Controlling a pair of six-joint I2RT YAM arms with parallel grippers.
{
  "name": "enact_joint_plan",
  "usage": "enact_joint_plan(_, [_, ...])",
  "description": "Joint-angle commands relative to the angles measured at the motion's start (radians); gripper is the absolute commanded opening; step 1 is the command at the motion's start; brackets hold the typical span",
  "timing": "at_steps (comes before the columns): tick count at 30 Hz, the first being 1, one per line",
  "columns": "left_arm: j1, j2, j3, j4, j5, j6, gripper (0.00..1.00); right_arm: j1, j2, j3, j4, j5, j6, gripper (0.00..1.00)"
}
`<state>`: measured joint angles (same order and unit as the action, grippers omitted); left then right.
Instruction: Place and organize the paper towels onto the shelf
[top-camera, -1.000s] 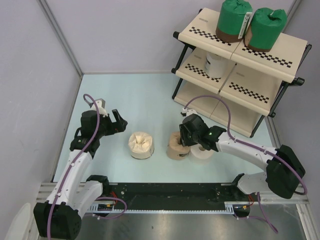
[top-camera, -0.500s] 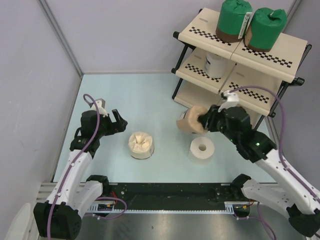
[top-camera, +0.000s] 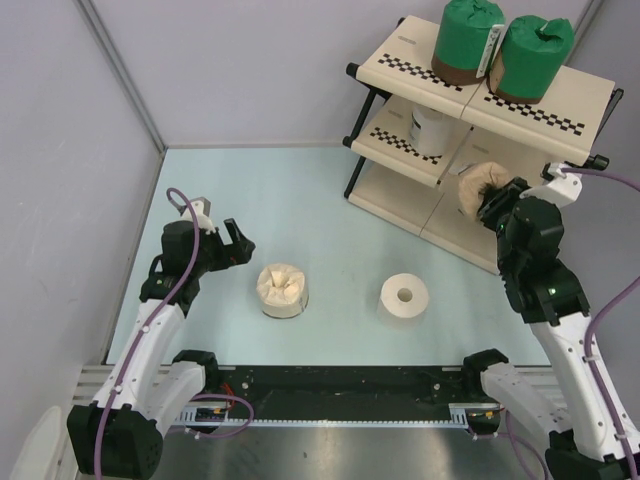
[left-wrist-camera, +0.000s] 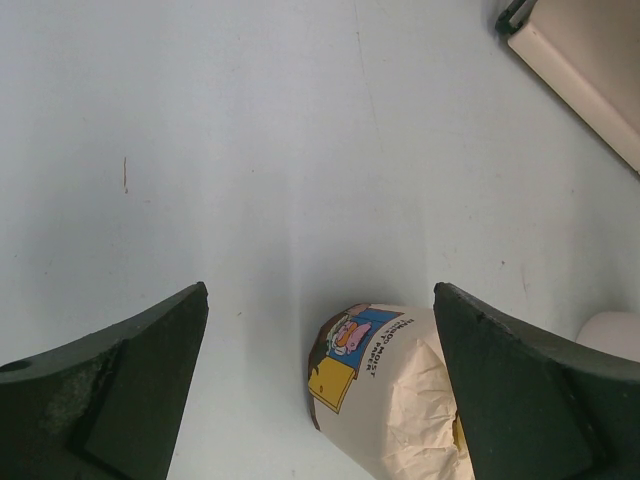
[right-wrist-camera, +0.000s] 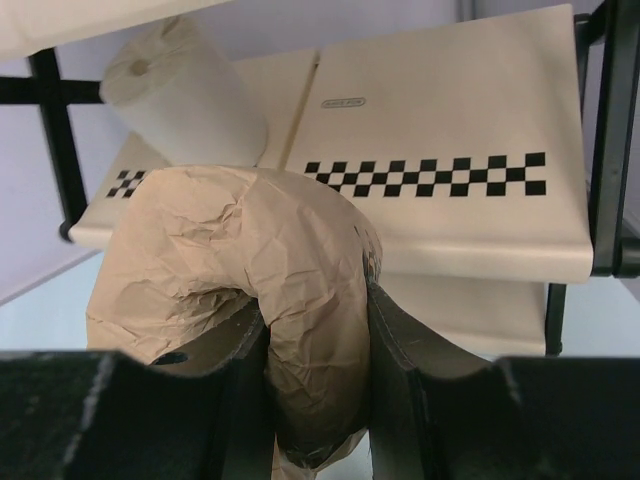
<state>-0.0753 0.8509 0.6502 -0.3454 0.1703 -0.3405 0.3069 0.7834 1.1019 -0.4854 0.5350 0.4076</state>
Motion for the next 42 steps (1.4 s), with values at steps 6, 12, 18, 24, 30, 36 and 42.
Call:
enact_joint_plan(6, [0.008,-0.001,0.008,0.023,0.024,-0.008,1.0,-0.132,0.102,0.035,0.269,-0.006,0.045,0.28])
enact_joint_plan(12, [0.008,-0.003,0.006,0.026,0.034,-0.008,1.0,-0.167,0.158,0.026,0.35,-0.015,0.068,0.28])
enact_joint_plan(18, [0.008,-0.004,0.006,0.029,0.041,-0.009,1.0,-0.175,0.227,0.018,0.432,-0.01,0.065,0.27])
enact_joint_plan(24, [0.008,-0.006,0.005,0.029,0.043,-0.009,1.0,-0.175,0.296,0.018,0.511,0.011,0.039,0.27])
enact_joint_plan(30, [0.008,-0.007,0.005,0.029,0.043,-0.011,1.0,-0.175,0.336,0.018,0.51,0.01,0.031,0.43])
enact_joint_plan(36, [0.008,-0.006,0.005,0.029,0.041,-0.009,1.0,-0.177,0.335,0.018,0.512,0.008,0.019,0.64])
enact_joint_plan(42, [0.008,-0.007,0.005,0.028,0.041,-0.009,1.0,-0.178,0.31,0.018,0.536,-0.041,-0.004,0.73])
